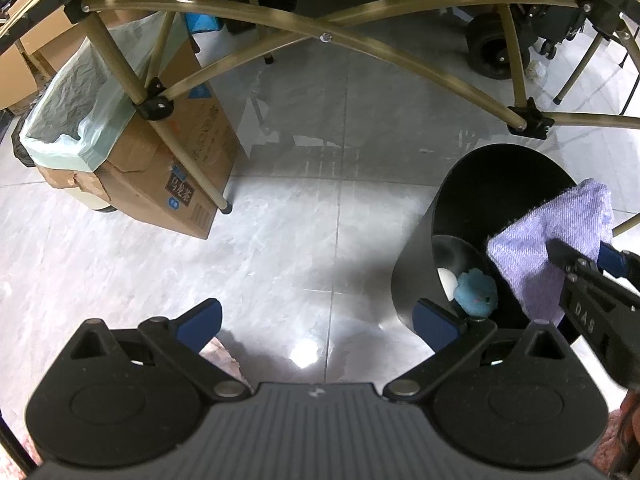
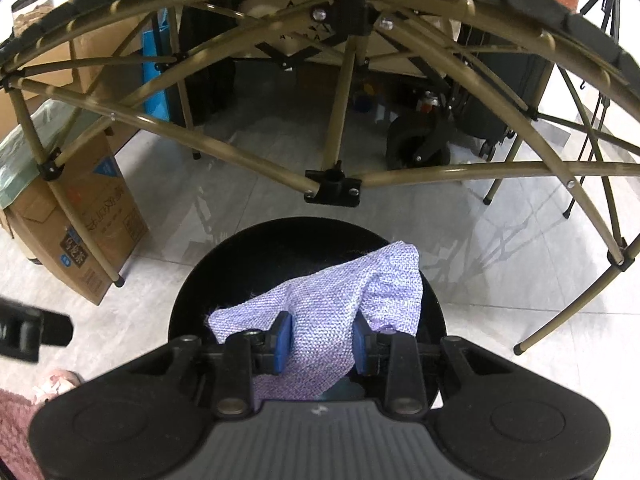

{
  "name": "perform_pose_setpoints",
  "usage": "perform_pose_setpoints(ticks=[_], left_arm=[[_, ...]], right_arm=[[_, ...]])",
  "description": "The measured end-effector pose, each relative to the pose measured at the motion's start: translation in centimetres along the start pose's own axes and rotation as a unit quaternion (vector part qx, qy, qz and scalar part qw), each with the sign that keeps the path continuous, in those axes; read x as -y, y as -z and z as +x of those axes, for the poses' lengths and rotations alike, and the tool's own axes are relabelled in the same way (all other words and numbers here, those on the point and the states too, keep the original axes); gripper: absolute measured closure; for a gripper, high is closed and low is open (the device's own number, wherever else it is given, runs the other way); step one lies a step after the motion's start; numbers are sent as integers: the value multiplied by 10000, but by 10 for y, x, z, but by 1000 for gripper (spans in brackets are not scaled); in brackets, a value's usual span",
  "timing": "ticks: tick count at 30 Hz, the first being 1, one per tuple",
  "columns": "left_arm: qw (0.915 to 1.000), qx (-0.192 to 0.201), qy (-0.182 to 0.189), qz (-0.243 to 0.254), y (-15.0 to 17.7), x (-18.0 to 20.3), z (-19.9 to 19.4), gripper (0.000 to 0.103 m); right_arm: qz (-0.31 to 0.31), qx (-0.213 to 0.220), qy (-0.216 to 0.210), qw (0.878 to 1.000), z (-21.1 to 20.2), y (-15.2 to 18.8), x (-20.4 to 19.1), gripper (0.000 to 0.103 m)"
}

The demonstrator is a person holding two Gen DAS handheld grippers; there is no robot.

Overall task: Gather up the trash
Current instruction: 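Open the right tool over the bin to drop the purple cloth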

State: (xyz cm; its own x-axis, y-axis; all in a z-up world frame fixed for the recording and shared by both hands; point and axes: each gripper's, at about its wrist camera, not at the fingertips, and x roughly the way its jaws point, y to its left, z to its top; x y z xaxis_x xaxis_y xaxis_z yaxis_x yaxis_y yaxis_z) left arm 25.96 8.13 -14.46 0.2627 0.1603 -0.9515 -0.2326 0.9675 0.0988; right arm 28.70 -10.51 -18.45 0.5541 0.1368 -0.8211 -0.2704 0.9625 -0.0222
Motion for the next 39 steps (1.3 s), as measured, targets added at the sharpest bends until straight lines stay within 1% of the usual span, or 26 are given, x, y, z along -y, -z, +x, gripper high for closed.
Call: perform_pose_setpoints(ticks=[8, 14, 20, 21, 22, 23, 24, 26, 32, 39], left_arm=[[10000, -10, -75, -28, -1, 0, 2, 0], [9998, 18, -182, -61, -1, 0, 1, 0], [9997, 3, -219, -103, -1, -1, 2, 0], [9997, 0, -224, -108, -1, -1, 2, 0], [9997, -3, -231, -110, -1, -1, 2, 0], [9997, -7, -238, -109, -2, -2, 3, 0], [9996, -11, -245, -111, -2, -2, 3, 0], [9996, -19, -259, -115, -2, -2, 4, 0], [9995, -42, -282, -110, -2, -3, 6, 0], [9995, -40, -287, -103, -2, -2, 6, 0]], right_arm=[[374, -328, -79, 9987, 20, -11, 11, 73], [430, -390, -194, 9981, 26, -14, 9, 72], [378, -487, -230, 9978, 28, -15, 5, 65], [370, -492, -218, 9979, 28, -15, 5, 58], [369, -503, -194, 9979, 28, -15, 5, 38], [384, -532, -151, 9977, 29, -16, 5, 24], [397, -560, -101, 9976, 30, -16, 5, 2], [399, -563, -51, 9976, 30, -15, 6, 0], [515, -860, -50, 9950, 38, -10, 8, 0], [463, -895, -46, 9949, 39, -8, 5, 0]])
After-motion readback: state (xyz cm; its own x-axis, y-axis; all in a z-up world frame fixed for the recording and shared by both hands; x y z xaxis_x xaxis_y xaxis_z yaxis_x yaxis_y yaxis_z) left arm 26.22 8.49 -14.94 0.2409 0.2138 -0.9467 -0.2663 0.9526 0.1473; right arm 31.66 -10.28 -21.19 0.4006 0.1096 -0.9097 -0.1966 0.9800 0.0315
